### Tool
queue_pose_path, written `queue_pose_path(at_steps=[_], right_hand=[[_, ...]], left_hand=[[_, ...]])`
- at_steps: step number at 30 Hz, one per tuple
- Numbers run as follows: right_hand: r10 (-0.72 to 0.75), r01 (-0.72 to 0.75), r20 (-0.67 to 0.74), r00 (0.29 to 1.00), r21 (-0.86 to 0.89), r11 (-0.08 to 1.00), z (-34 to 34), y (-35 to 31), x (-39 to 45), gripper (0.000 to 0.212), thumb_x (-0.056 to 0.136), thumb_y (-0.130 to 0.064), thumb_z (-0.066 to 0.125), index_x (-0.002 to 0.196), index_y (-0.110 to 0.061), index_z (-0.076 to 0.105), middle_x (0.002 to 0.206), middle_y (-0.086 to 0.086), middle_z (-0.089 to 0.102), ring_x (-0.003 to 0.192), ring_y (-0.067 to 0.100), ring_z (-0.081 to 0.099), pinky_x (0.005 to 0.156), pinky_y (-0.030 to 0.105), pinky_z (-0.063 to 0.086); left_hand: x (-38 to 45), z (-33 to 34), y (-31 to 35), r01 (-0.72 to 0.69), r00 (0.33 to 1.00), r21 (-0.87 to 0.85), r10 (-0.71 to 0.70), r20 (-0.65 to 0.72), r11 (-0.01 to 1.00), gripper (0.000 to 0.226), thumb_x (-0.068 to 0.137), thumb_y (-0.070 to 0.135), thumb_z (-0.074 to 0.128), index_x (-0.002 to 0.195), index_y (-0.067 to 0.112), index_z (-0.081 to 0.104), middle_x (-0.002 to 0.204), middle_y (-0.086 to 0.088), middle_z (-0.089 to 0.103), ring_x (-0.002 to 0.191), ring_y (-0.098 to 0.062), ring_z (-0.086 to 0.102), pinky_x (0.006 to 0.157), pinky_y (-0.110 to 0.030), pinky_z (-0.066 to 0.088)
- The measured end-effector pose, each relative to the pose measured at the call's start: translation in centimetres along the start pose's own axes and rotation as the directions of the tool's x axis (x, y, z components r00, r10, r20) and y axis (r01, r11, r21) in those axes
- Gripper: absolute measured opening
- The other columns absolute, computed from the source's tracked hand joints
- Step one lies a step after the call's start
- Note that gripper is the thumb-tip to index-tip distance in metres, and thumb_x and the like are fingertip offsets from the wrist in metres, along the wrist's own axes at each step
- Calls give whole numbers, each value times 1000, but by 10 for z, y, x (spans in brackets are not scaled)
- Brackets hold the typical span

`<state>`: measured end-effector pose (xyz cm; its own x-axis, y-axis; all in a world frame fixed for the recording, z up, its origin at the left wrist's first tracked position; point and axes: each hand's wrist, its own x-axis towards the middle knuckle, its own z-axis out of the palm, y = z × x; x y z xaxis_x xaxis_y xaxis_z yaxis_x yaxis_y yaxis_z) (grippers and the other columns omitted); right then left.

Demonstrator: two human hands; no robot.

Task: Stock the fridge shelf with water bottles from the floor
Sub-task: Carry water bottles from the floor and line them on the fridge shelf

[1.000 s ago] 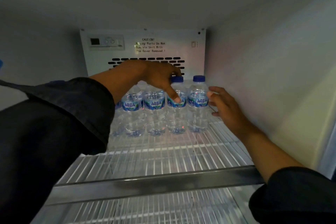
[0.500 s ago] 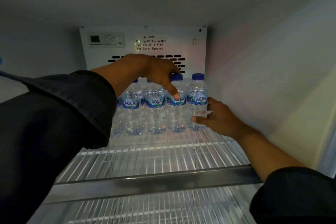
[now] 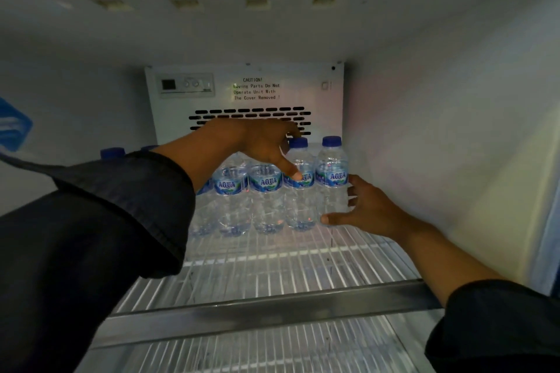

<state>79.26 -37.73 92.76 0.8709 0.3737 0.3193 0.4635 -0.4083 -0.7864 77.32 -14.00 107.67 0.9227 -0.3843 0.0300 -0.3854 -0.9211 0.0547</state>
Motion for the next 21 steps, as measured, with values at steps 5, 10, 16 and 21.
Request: queue_pose_path(at_steps=[5, 10, 16, 21], right_hand=[[84, -74, 20, 996, -301, 951, -25, -22, -16, 119, 48, -79, 68, 146, -27, 26, 144, 0, 44, 123, 19, 49, 100, 31, 42], [41, -114, -217, 975, -339, 934, -60, -71, -30, 110, 50, -87, 50, 141, -26, 36, 140, 3, 50, 111, 18, 55, 95, 32, 43], [17, -113, -197, 980, -490, 864, -53, -103, -54, 102, 61, -78, 49, 146, -27, 28, 147, 2, 42, 130, 23, 45, 100, 29, 35], [-50, -2, -78, 996, -558, 830, -25, -112, -86, 92, 72, -71, 51, 148, -25, 26, 150, 2, 38, 130, 21, 42, 95, 24, 30]], left_hand=[[-28, -2, -12, -29, 997, -38, 25, -77, 999, 105, 65, 69, 70, 149, 25, 24, 148, 0, 41, 124, -19, 48, 102, -28, 38], [-63, -2, -19, -76, 969, 2, 75, -234, 997, 102, 71, 69, 66, 151, 23, 23, 154, 1, 35, 135, -19, 41, 109, -28, 31], [-108, 16, -22, -109, 908, 15, 106, -406, 994, 96, 74, 67, 65, 150, 21, 28, 153, 0, 37, 134, -20, 42, 107, -31, 35], [-166, 46, -14, -83, 909, -81, 43, -415, 993, 90, 74, 69, 64, 147, 30, 29, 151, 6, 38, 131, -15, 43, 99, -23, 33]])
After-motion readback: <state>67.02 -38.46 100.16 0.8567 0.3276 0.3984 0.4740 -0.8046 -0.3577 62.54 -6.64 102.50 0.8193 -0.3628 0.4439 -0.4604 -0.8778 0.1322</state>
